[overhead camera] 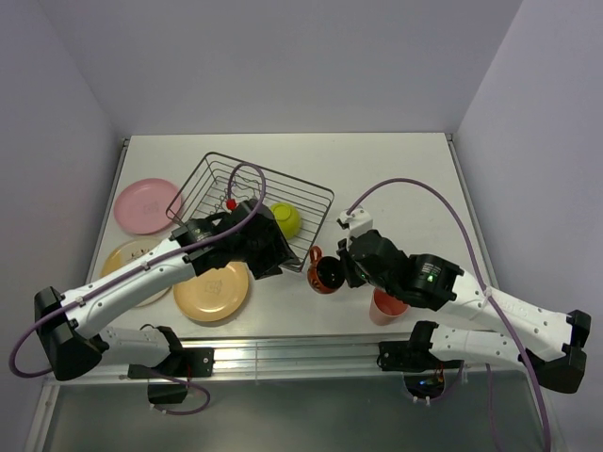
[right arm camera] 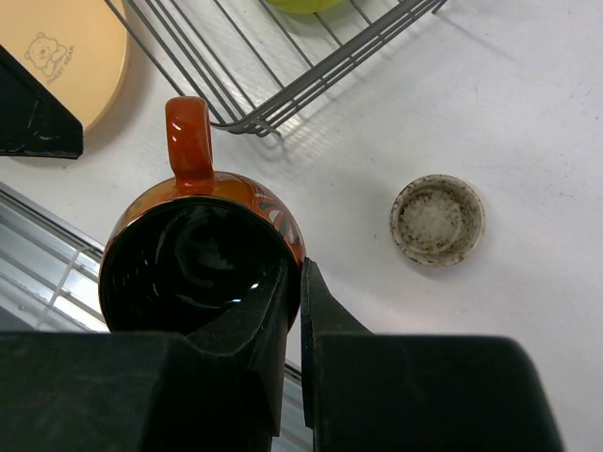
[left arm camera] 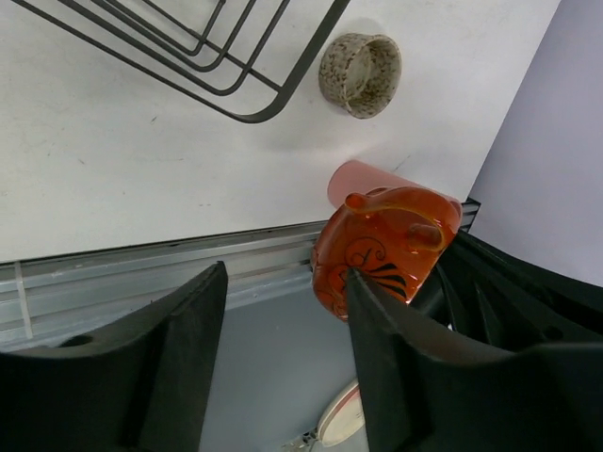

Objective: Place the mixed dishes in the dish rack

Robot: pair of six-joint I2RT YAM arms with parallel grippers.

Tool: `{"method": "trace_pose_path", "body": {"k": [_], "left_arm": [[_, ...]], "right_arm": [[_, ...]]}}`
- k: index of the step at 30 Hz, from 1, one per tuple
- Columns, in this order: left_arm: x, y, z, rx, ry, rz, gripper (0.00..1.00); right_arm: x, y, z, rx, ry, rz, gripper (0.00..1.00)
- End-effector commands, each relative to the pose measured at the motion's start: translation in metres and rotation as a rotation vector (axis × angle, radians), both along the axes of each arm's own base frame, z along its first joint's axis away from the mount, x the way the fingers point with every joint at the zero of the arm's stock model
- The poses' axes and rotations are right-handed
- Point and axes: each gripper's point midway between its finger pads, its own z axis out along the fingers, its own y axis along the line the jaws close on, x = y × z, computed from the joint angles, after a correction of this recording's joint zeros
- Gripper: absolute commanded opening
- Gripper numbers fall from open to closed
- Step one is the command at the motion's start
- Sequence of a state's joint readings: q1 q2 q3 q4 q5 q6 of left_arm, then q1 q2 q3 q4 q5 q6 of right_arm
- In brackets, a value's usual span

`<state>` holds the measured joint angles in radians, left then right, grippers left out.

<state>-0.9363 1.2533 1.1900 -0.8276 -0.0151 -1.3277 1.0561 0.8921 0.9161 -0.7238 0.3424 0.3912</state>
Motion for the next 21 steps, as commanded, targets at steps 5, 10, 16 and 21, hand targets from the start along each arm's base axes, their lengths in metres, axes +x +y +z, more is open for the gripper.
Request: {"method": "trace_pose_path", "body": {"k": [5,10,16,21], "left_arm": [[0.011,-0.014,0.043,-0.108,-0.166,-0.079,0.65],[0.001,-0.022,0.046,-0.179,-0.235,-0.184,0.63],[-0.011,-0.018,0.035,-0.089,-0.250,-0.252,0.55],[-0.016,-0.020,0.018,-0.044,-0.216,-0.270,0.53]], "right_arm": [[0.009,0.006,0.029,0.061,-0.063,-0.026,0.00],[0.012,0.005,0.021,0.030,-0.041,-0.057,0.00],[0.017,0.000,0.017,-0.026,-0.023,-0.118,0.00],[0.020,0.005,0.021,-0.019,-0.013,-0.132,0.00]]}}
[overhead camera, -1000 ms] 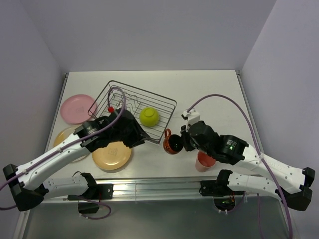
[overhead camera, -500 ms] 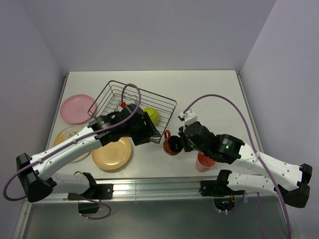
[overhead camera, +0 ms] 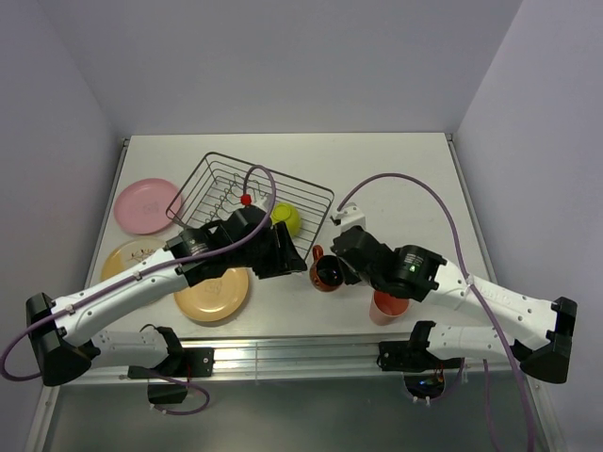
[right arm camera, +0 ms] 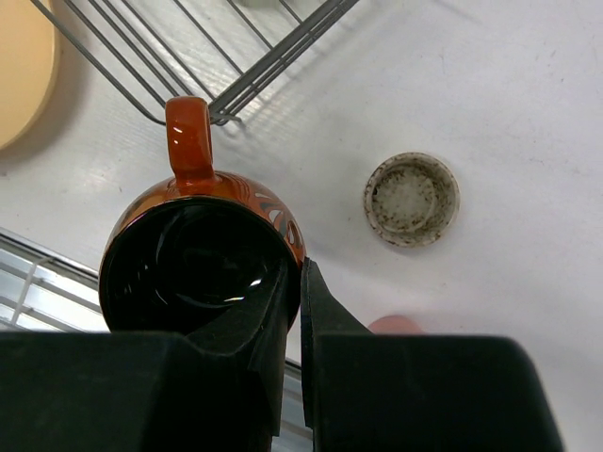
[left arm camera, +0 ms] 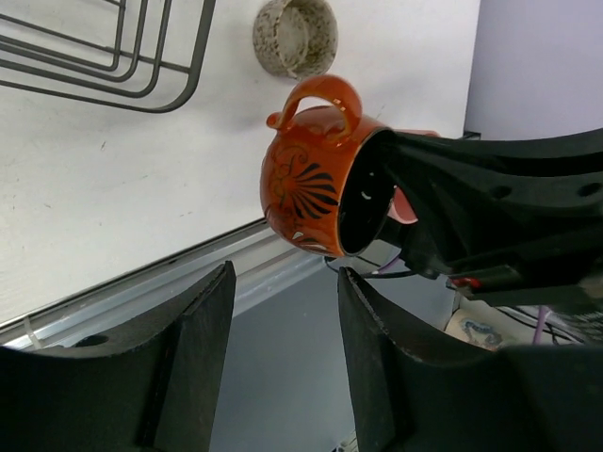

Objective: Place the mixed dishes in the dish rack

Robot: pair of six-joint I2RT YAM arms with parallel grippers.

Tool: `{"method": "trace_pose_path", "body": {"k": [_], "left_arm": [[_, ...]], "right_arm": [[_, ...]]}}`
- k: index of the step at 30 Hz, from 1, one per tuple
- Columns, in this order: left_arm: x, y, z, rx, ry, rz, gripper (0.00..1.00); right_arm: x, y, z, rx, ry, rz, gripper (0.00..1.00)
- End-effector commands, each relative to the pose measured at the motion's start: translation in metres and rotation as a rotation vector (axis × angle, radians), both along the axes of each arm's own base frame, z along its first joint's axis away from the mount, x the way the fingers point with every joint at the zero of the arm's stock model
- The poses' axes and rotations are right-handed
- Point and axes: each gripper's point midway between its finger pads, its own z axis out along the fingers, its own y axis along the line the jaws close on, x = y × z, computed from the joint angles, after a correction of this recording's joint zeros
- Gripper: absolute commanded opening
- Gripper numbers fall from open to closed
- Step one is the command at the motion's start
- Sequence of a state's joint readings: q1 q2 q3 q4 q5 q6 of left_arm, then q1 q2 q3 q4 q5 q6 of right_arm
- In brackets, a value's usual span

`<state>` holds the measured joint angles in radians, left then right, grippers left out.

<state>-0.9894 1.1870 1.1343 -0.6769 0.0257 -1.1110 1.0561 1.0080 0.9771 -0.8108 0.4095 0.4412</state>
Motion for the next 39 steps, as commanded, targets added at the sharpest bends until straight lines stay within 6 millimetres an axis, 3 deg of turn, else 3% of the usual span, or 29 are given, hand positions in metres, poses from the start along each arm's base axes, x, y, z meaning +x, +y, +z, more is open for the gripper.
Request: {"method": "trace_pose_path", "body": {"k": [1,4,14,26,39], "left_arm": [[-0.002,-0.006,-0.001,0.020,-0.026,-0.036,0.53],[-0.006,-0.016,-0.004,0.031,-0.017,-0.052,0.53],[-0.002,-0.018,-0.012,0.114,-0.021,0.005,0.52],[0.003,-0.024,-0.004,0.097,-0.016,0.032,0.51],[0.006,-0.023,-0.026,0.181,0.036,0.069,0.47]], "right_arm": [[0.013,0.012,0.036,0.096,-0.066,-0.053,0.00],[0.015,0.016,0.036,0.090,-0.060,-0.056,0.00],[0.015,0.025,0.035,0.089,-0.032,-0.046,0.00],[0.013,0.028,0.029,0.090,-0.017,-0.042,0.00],[0.012,0.030,0.039,0.112,-0.030,-0.045,0.00]]}}
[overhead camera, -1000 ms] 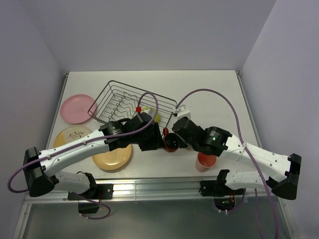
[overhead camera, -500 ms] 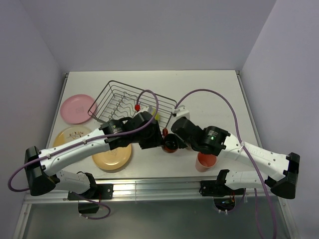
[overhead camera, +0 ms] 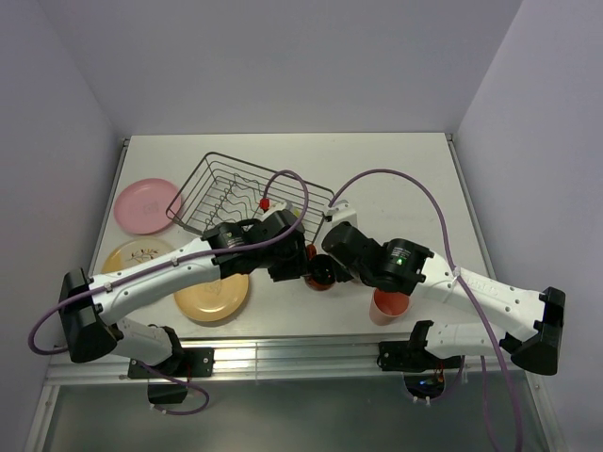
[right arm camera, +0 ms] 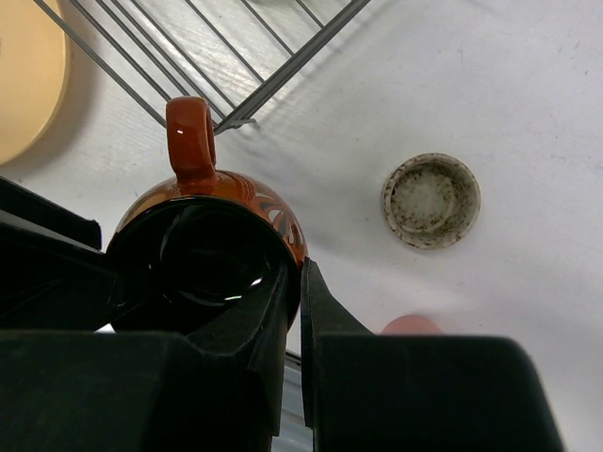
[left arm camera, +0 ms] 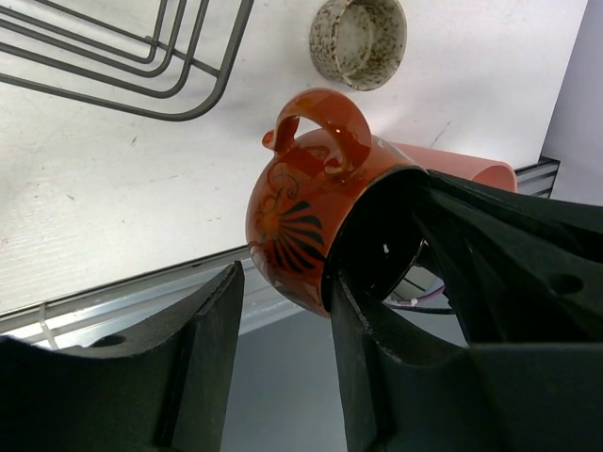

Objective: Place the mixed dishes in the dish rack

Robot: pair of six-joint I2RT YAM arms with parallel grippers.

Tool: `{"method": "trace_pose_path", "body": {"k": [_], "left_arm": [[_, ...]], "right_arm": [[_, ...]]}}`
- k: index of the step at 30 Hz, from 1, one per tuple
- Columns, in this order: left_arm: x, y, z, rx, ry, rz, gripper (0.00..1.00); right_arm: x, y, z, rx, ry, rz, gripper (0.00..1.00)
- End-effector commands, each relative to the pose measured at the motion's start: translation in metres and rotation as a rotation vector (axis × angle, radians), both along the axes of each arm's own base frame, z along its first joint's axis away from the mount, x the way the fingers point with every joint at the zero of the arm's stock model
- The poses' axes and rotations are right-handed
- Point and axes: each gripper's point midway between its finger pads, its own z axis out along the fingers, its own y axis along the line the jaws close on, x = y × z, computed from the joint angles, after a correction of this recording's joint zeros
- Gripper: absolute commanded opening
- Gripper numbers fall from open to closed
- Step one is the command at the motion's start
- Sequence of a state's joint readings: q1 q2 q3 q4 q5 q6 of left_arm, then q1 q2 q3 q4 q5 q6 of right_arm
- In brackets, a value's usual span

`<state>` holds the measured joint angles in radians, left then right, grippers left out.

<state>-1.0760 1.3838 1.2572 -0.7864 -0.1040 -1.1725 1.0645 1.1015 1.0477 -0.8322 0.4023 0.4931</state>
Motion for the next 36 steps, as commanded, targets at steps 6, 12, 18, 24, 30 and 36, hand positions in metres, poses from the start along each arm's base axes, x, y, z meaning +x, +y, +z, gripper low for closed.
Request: {"method": "trace_pose_path", "body": {"k": [6,12,18,24,30,36], "left_arm": [[0.004,-0.006,0.004,0.002,-0.004,0.012,0.37],[0.004,-0.011,0.008,-0.013,-0.003,-0.001,0.41],[0.005,-0.011,0.007,-0.003,-0.005,0.000,0.40],[0.004,-0.012,0.004,0.004,0.002,-0.006,0.12],[0.005,-0.011,0.005,0.008,0.003,0.002,0.00],[0.006,-0.007,0.011,-0.015,-0.018,0.018,0.00]], "right_arm": [[0.010,0.019,0.044,0.128,-0.076,-0.016,0.00],[0.010,0.023,0.047,0.127,-0.075,-0.008,0.00],[0.008,0.029,0.047,0.134,-0.068,0.003,0.00],[0.006,0.035,0.052,0.159,-0.069,0.017,0.00],[0.005,0.041,0.054,0.161,-0.068,0.030,0.00],[0.003,0.047,0.057,0.158,-0.069,0.049,0.00]]}}
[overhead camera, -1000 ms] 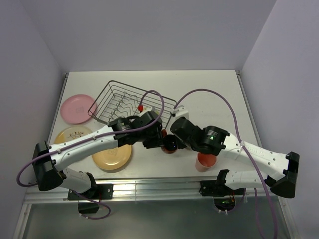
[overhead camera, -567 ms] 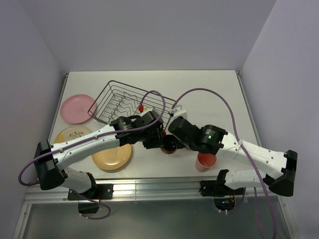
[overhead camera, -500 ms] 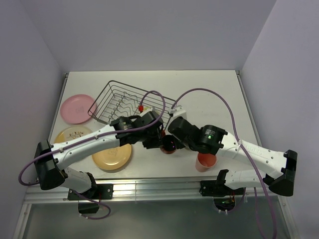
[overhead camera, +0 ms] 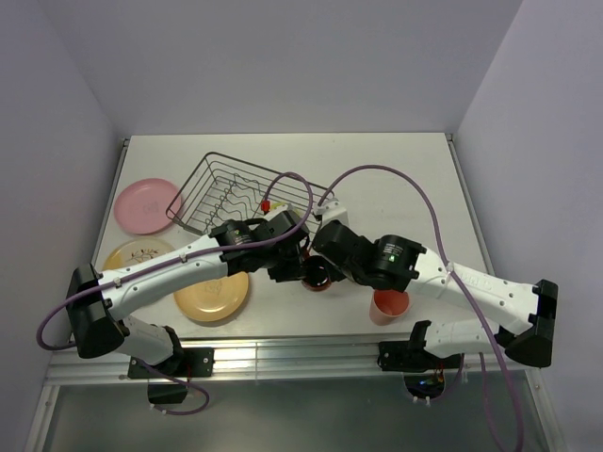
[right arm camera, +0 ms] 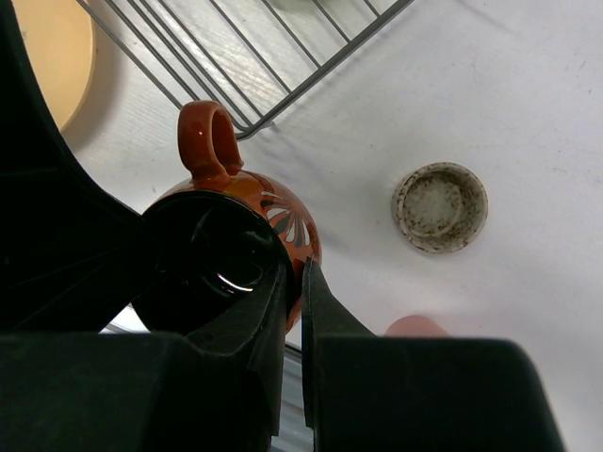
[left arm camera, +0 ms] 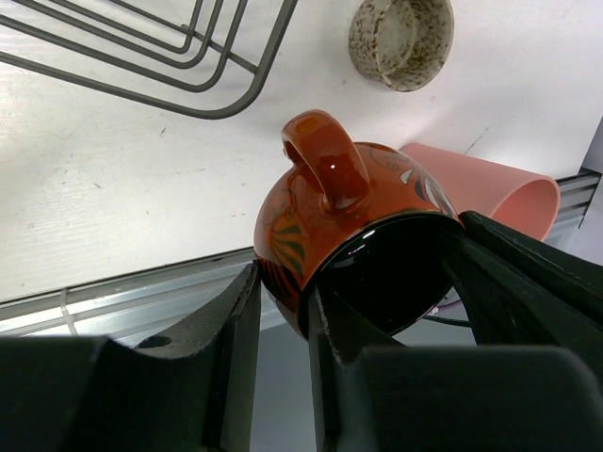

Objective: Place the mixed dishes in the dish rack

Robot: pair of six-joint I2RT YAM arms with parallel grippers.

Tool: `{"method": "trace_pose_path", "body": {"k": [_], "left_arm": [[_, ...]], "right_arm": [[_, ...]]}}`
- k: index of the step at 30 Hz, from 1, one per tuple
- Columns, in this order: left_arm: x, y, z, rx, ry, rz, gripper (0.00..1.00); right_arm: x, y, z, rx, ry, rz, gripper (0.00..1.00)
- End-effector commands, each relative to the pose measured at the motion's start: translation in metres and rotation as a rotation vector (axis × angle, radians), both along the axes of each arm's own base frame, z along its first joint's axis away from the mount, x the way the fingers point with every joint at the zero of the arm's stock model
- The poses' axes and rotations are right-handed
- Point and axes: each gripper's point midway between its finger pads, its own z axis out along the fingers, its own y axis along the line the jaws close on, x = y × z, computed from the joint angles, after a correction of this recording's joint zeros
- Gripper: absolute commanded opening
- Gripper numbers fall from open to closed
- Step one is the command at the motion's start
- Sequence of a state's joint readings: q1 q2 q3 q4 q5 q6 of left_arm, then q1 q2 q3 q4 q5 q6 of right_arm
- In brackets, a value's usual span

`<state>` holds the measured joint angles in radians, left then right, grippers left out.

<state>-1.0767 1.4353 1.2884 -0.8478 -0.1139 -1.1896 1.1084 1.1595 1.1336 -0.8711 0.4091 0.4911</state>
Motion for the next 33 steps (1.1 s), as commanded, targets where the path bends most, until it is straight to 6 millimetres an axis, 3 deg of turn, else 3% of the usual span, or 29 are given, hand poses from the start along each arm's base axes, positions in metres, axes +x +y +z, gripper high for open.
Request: {"method": "trace_pose_path", "body": {"k": [1,16,25,33], "left_arm": [[0.007,-0.013,0.032,-0.113,-0.071,-0.002,0.00],[0.010,-0.032,0.051,-0.222,-0.109,-0.040,0.00],[0.018,-0.045,0.068,-0.297,-0.116,-0.048,0.00],[0.023,-0.042,0.075,-0.356,-0.089,-0.040,0.00]], "right_arm": [[0.006,0.031,0.044,0.169,-0.063,0.010,0.00],[0.004,0.036,0.073,0.170,-0.062,-0.017,0.00],[0.003,0.042,0.077,0.142,-0.063,-0.034,0.15],[0.001,0.043,0.080,0.170,-0.078,-0.047,0.39]]}}
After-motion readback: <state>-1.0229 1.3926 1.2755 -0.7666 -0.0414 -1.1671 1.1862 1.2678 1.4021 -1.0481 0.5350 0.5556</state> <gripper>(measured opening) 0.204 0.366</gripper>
